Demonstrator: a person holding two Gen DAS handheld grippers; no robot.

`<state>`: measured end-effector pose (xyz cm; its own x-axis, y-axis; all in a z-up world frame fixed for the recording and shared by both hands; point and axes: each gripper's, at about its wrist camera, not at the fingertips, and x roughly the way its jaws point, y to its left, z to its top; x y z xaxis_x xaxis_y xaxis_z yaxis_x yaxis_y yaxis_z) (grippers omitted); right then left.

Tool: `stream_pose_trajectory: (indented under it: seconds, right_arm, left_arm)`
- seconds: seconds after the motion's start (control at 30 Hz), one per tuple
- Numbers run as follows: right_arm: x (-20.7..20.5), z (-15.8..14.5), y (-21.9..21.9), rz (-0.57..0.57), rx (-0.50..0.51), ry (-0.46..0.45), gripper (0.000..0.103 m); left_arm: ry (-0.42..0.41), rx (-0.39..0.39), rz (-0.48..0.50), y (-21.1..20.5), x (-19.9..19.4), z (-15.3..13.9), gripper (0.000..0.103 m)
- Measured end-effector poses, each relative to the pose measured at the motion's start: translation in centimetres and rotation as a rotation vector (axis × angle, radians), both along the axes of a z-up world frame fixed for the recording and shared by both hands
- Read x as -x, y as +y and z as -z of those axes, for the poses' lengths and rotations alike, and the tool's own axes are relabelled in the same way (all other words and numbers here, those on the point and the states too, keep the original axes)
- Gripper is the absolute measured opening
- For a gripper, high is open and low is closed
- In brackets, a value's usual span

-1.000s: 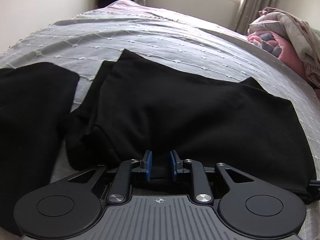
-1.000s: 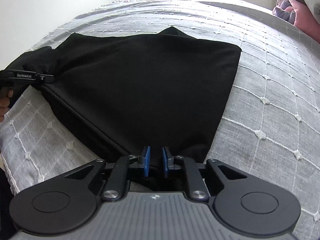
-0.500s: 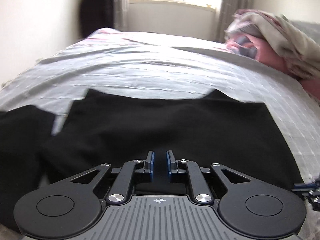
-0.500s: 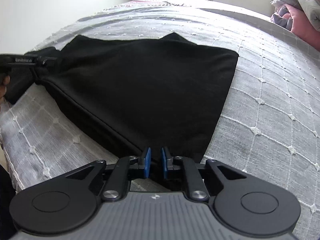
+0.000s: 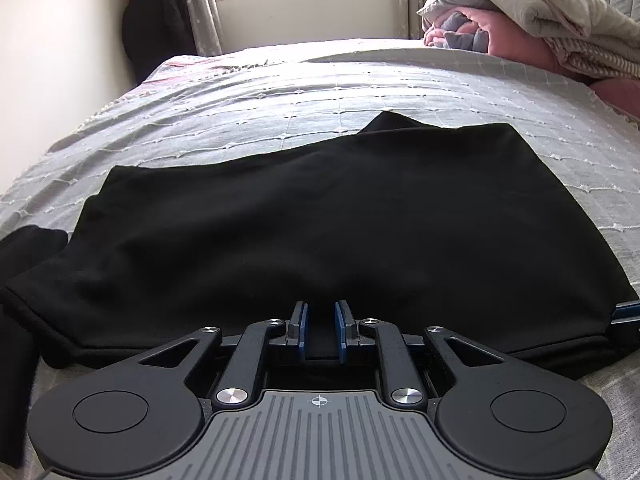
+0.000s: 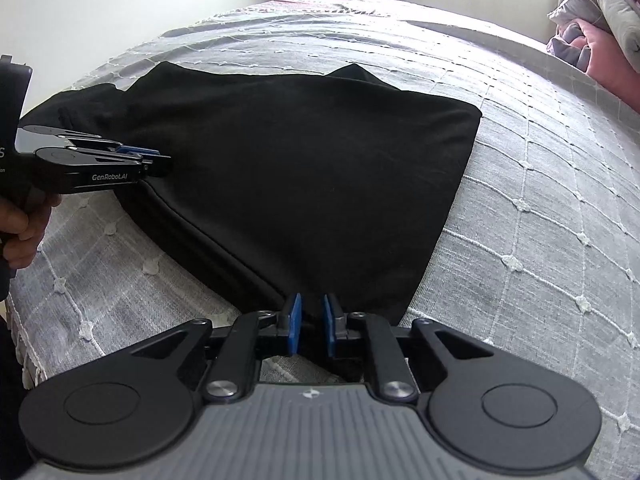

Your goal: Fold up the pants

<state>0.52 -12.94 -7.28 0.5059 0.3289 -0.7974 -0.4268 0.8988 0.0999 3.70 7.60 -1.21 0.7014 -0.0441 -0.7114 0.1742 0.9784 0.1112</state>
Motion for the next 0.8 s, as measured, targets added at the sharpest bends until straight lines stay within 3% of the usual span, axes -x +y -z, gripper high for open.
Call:
stream_pose_trajectory:
  seconds: [0.27, 0.47, 0.67, 0.8]
  right_arm:
    - [-1.1, 0.1, 0.7, 0.006, 0.014, 0.009, 0.056]
    - [-1.2, 0.2, 1.0, 0.011, 0.028, 0.007, 0.056]
    - [-0.9, 0.2, 1.2, 0.006, 0.043, -0.006, 0.056]
    - [-1.0, 0.1, 1.1, 0.001, 0.036, -0.001, 0.056]
  left_arm:
    - [0.029, 0.087, 0.033, -0.8, -2.7, -1.4, 0.016]
    - [0.073, 0.015, 0.077, -4.7, -8.2, -0.4, 0.016]
    - [0.085, 0.047, 0.013, -6.5, -13.4, 0.4, 0.016]
    - [0.056, 0.014, -0.005, -7.7, -15.0, 1.1, 0.017]
